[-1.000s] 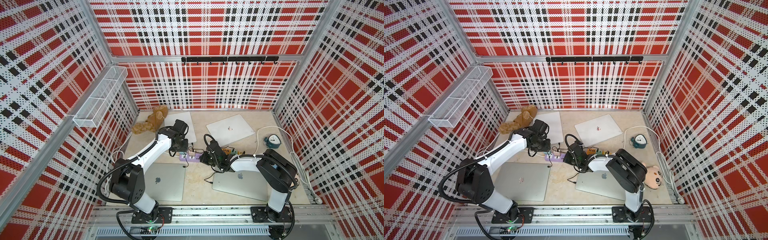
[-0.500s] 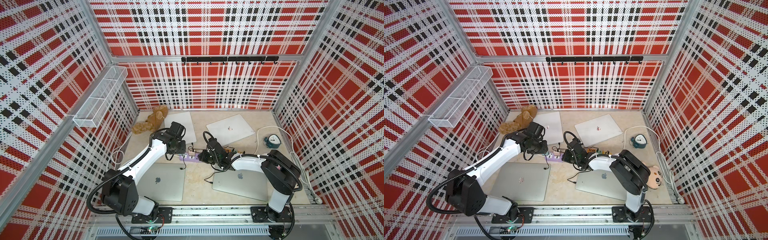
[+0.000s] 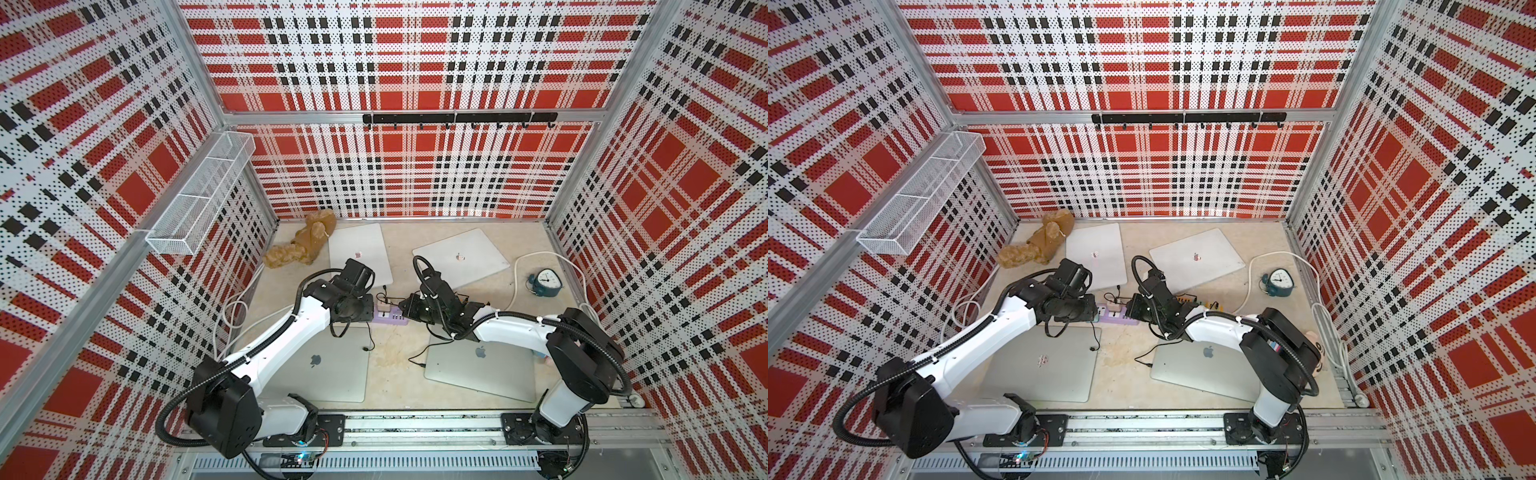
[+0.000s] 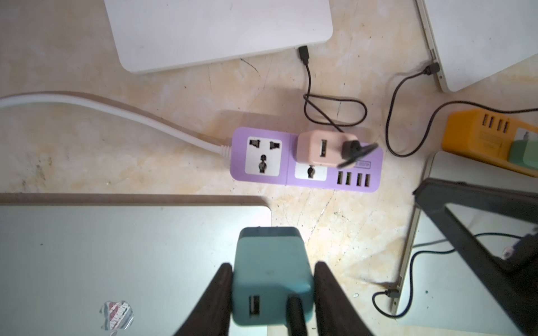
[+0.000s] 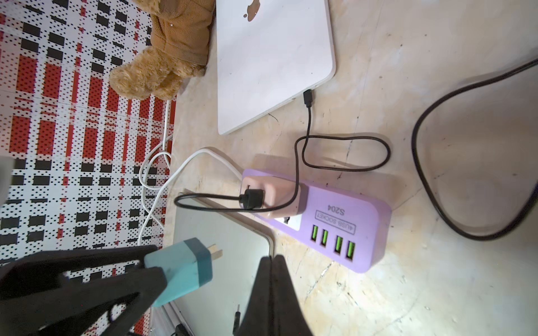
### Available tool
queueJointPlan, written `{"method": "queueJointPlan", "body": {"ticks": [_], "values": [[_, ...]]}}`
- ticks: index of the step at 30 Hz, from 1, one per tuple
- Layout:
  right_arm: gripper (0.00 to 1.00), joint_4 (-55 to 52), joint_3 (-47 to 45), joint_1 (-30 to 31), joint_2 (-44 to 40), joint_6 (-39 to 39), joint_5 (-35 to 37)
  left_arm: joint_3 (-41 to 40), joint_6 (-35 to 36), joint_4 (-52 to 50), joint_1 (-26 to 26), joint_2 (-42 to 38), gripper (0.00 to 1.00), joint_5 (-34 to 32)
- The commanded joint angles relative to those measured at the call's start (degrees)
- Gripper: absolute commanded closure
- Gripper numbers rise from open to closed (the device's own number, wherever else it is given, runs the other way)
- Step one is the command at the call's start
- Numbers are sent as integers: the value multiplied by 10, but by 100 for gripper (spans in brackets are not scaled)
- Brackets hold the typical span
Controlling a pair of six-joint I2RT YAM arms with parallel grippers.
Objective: Unplug the laptop charger
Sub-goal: Place the plug at the center of the board.
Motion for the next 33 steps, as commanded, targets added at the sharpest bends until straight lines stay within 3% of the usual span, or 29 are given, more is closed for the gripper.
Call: {"method": "queueJointPlan", "body": {"ticks": [1, 11, 25, 33], "values": [[99, -16, -19, 3, -34, -6, 28, -28, -38, 29, -20, -31, 90, -11], [98, -39, -41, 2, -82, -26, 51, -84, -116, 56, -98, -81, 90, -44], [98, -47, -75, -15, -139, -52, 58, -176, -238, 134, -235, -116, 90, -142], [98, -46, -94, -19, -154, -52, 60, -206, -249, 160, -249, -108, 91, -186]]}}
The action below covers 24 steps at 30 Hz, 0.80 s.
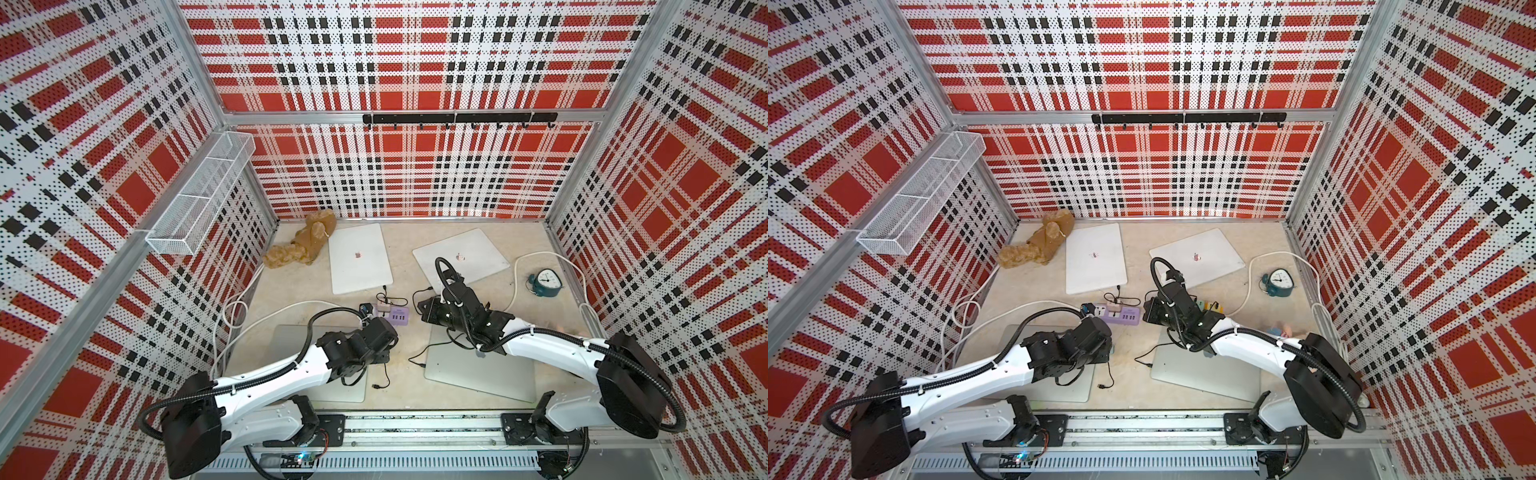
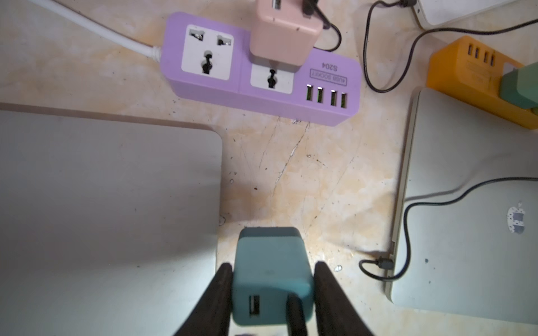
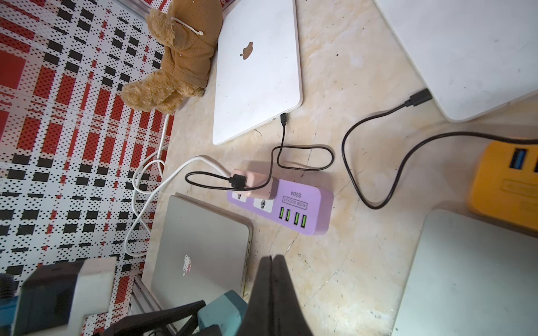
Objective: Unplug the laptop charger
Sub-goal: Place the plug at the center of the board.
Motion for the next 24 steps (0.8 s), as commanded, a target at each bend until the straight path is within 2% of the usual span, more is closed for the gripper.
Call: {"method": "queueJointPlan", "body": {"ticks": [1, 8, 24], "values": [[98, -5, -9, -5, -14, -4, 11, -10, -10, 31, -5, -5, 92, -45], [97, -1, -13, -5, -11, -3, 12, -57, -10, 82, -5, -16, 91, -36], [97, 6, -13, -5, 4, -1, 4, -106, -17, 94, -11, -19, 86, -8]]}}
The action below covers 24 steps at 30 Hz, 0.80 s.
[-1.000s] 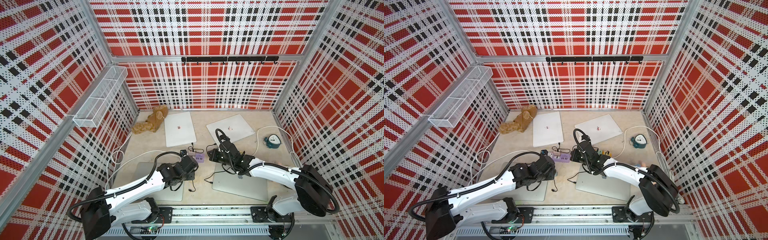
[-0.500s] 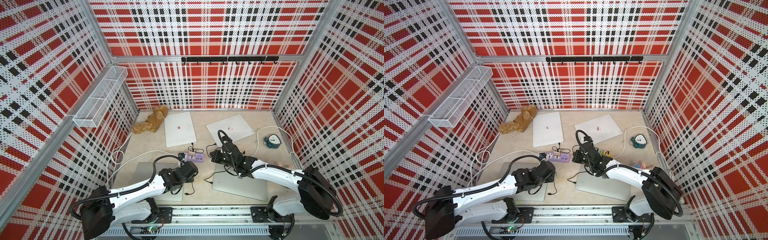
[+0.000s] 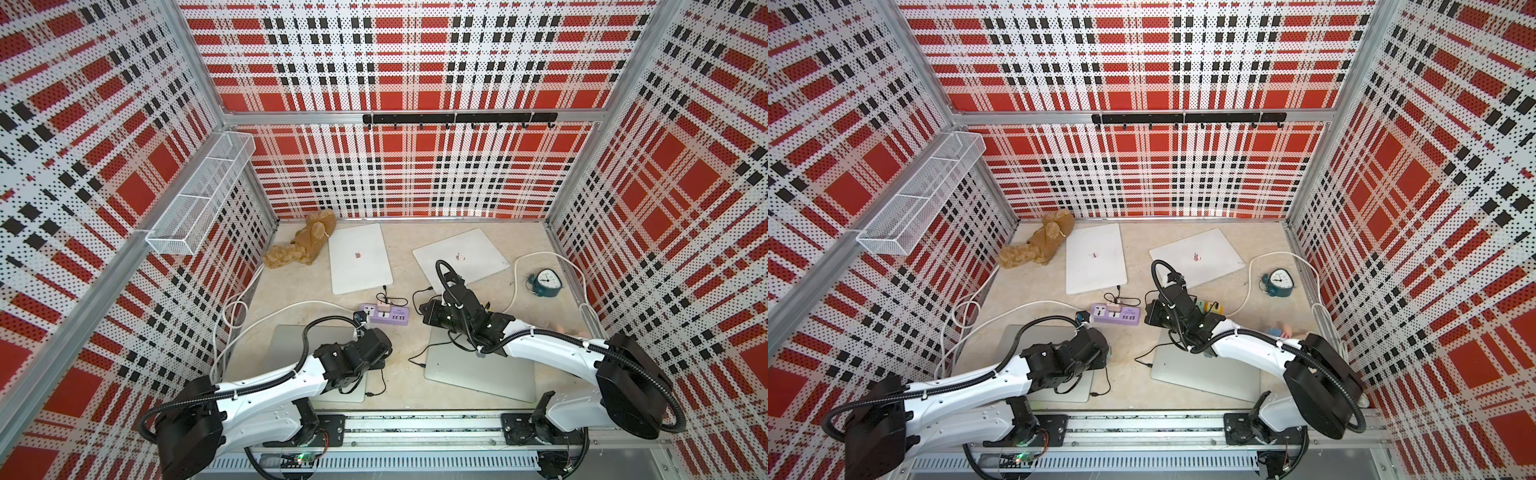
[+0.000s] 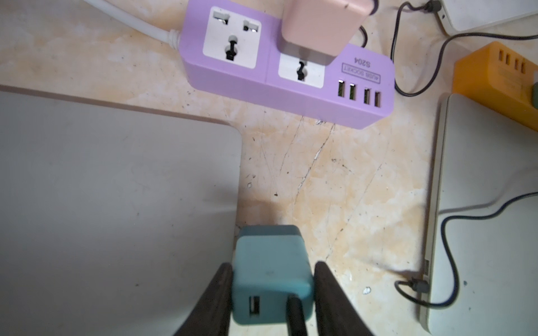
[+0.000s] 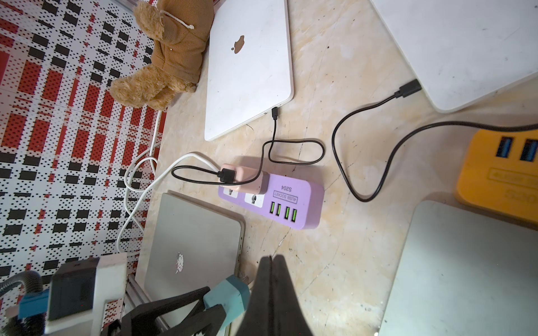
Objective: Unplug the laptop charger
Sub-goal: Place the plug at the center of the board.
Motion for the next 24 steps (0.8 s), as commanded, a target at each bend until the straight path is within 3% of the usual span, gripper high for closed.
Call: {"method": "queueJointPlan", "body": {"ticks": [1, 17, 24], "values": [[97, 8, -2, -2, 6, -1, 2, -13, -2, 8, -9, 10, 85, 15], [97, 5, 20, -8, 37, -13, -10, -10, -17, 15, -29, 38, 73, 15], [97, 2, 25, -9, 38, -15, -9, -5, -16, 16, -28, 31, 60, 20]]}}
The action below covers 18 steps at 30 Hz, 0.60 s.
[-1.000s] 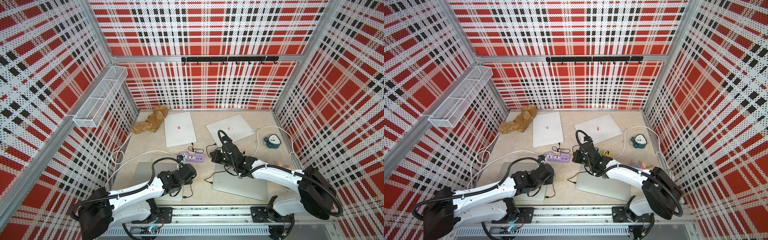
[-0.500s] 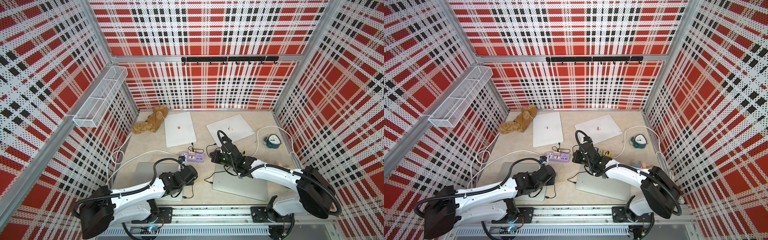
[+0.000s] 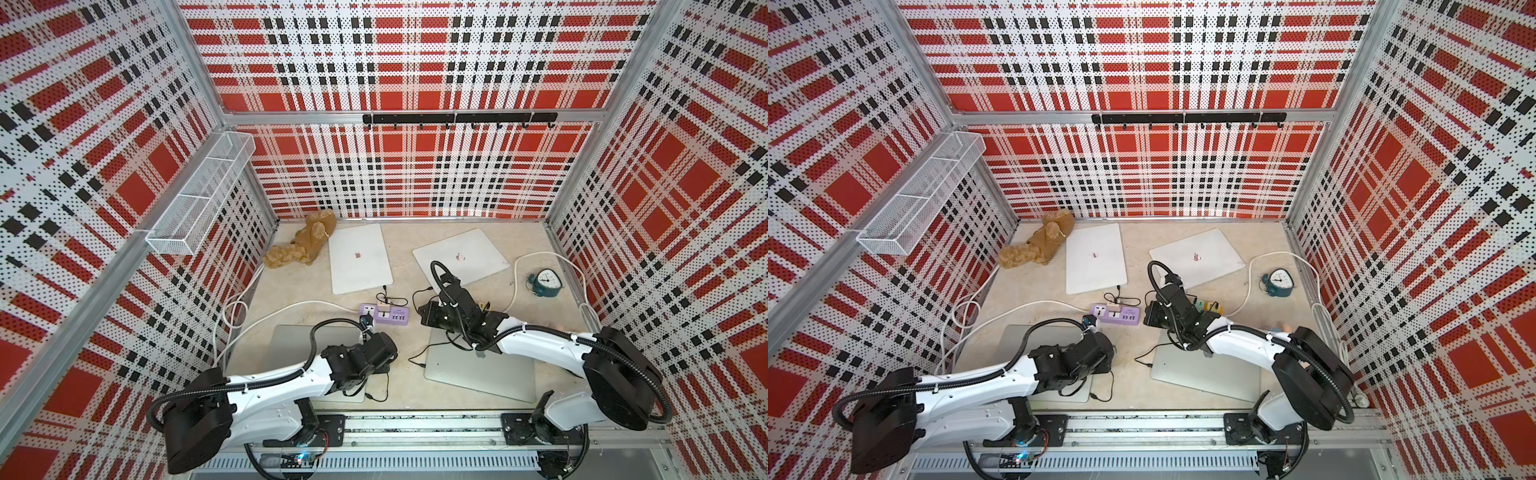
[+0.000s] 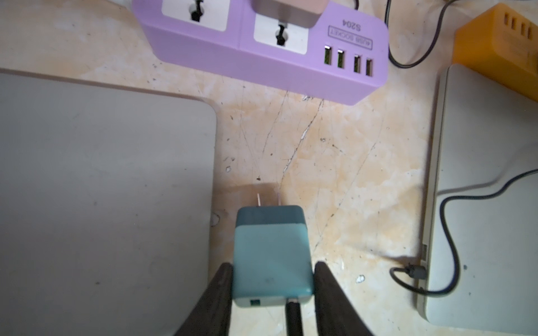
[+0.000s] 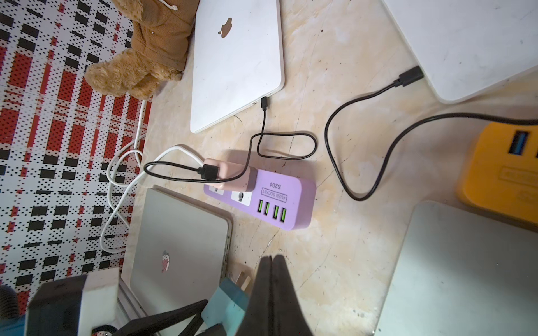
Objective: Unplug the laptop charger
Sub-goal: Place the plug at the center of the board.
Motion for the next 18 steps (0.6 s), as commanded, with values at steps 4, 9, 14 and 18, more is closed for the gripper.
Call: {"method": "queueJointPlan", "body": {"ticks": [4, 9, 14, 18], "values": [[97, 0, 13, -4, 3, -2, 2, 4, 2, -7, -2, -5, 55, 10], [97, 0, 9, -4, -1, -2, 3, 8, 3, -11, -1, -8, 50, 11], [97, -1, 8, -4, -2, -2, 4, 19, 6, -14, -2, -17, 45, 9], [96, -3, 7, -4, -5, -2, 5, 37, 10, -26, 1, -33, 45, 4]]}}
